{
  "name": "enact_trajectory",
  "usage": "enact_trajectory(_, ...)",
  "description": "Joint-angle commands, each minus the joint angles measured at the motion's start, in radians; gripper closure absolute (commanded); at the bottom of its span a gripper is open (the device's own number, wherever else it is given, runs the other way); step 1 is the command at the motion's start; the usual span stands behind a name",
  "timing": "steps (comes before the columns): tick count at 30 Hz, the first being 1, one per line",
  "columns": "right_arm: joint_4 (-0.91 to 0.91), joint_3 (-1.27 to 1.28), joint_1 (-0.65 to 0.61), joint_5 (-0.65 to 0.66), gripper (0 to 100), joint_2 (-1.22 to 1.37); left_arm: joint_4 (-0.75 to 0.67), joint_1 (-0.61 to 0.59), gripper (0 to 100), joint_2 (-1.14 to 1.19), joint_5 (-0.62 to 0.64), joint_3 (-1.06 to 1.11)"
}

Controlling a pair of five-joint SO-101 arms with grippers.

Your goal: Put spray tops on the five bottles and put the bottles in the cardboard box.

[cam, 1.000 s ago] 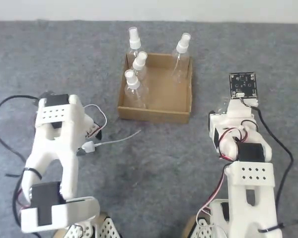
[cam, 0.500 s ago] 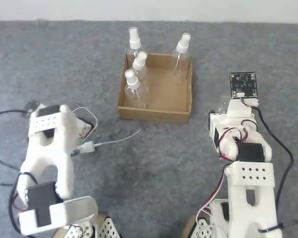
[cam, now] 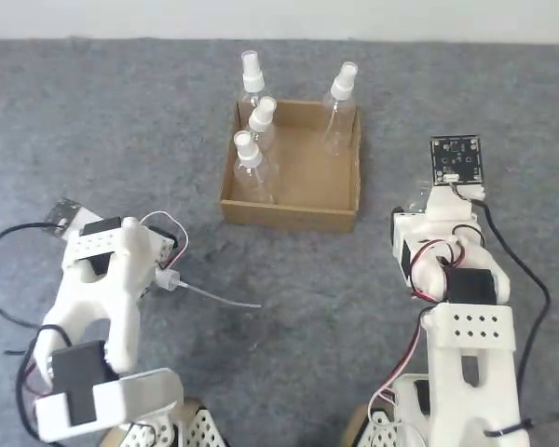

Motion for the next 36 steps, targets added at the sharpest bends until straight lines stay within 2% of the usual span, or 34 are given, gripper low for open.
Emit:
enact_trajectory(1, -0.016, -0.008, 0.007, 0.000, 91.7, -0.038, -0.052, -0.023, 90, -0.008, 0.012, -0.010)
enact_trajectory(3, -0.016, -0.008, 0.007, 0.000, 91.8, -0.038, -0.057, -0.025, 99, -0.008, 0.012, -0.008)
enact_trajectory(4, -0.016, -0.008, 0.007, 0.000, 91.9, -0.038, -0.055, -0.025, 100, -0.008, 0.012, -0.008)
enact_trajectory(18, 0.001, -0.008, -0.021, 0.002, 91.9, -0.048, -0.046, -0.031, 99, -0.018, 0.014, -0.102)
enact_trajectory(26, 0.027, 0.012, -0.145, 0.055, 91.9, -0.048, 0.176, -0.041, 99, -0.018, -0.034, -0.344)
enact_trajectory(36, 0.036, 0.014, -0.205, 0.064, 91.9, -0.053, 0.344, -0.133, 99, -0.018, -0.147, -0.653)
